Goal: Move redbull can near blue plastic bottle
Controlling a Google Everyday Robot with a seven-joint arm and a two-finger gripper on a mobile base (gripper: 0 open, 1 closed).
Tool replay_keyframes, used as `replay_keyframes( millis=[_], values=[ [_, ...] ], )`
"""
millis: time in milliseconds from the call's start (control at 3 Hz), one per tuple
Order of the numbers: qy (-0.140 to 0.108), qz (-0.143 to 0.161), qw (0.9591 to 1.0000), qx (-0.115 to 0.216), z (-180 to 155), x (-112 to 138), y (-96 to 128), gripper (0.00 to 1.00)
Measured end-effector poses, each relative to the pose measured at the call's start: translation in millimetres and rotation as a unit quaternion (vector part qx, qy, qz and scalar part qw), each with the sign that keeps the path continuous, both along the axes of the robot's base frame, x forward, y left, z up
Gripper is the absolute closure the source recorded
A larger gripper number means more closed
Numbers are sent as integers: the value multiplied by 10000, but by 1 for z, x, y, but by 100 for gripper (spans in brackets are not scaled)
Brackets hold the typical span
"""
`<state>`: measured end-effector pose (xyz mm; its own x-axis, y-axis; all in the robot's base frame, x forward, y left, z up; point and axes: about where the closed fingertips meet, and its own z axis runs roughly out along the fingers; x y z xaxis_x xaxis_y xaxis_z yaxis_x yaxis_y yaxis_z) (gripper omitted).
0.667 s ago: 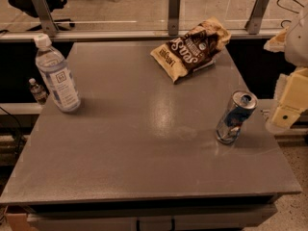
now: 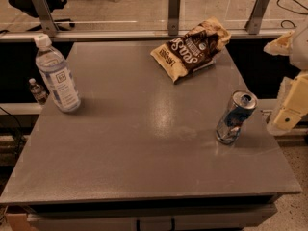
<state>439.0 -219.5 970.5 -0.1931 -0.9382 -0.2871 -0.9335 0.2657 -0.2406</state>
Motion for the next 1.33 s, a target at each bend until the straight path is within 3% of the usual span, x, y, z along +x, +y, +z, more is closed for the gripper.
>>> replay_keyframes(
  millis=[333,667,1333],
  values=[
    [-218,263,9960,826,-18,5,-14,0],
    [-340,509,9854,1589,-30,9,-20,0],
    [-249,842,9546,2847,-64,15,-15,0]
  ],
)
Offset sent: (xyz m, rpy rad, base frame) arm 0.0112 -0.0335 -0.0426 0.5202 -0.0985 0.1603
